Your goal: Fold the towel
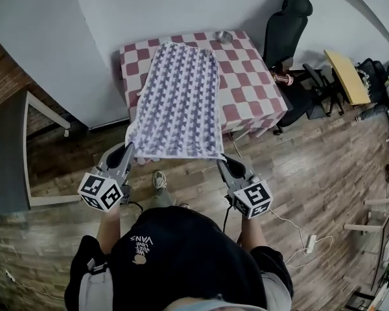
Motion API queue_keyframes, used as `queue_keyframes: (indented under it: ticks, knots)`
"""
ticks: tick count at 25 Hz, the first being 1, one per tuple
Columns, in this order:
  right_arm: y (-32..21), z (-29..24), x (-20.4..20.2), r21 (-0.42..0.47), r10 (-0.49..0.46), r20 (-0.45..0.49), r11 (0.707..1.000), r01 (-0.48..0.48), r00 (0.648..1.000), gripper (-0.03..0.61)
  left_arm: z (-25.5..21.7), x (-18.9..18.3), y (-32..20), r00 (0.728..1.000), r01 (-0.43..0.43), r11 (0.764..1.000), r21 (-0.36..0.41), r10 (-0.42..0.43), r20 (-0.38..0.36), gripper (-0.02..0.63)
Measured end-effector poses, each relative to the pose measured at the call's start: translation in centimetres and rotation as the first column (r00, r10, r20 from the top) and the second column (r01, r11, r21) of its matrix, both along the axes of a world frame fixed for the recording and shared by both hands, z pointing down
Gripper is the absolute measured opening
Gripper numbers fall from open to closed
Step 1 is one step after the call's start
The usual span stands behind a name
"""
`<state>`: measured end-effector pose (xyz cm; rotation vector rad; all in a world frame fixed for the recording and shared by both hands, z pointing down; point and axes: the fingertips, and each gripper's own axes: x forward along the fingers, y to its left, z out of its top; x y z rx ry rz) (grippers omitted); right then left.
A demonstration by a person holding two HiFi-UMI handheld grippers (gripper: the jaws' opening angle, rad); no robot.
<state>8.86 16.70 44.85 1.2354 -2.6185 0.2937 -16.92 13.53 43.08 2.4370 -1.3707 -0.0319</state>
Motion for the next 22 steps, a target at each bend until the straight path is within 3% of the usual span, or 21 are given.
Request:
queue_keyframes:
  ticks: [6,11,17,22]
  knots:
    - [5.1,-0.2,0.5,0.008,-0.051,-0.004,0.999,0.051,0.999,0.017,-0.5,0.2,6.4,0.999,0.051,0.999,0.014,-0.051,-0.01,0.015]
    - [7.0,0.6,0.9,-0.002,-0.059,-0.004,0.998,0.059,0.998,0.017,0.7,0.5,8.6,0.997,0.081,0.997,-0.009,-0.081,-0.014,0.015]
    - [5.5,0.1,1.5,0.015,-0.043,-0.013,0.999,0.043,0.999,0.017,-0.1,0.9,6.7,0.996,0.083,0.996,0.016,-0.083,-0.043,0.015]
    - [0.3,-0.8,2.2,0.052,0.004,-0.039,0.999,-0.002,0.999,0.017,-1.0,1.6,1.1,0.997,0.069,0.996,0.06,-0.067,-0.031,0.015]
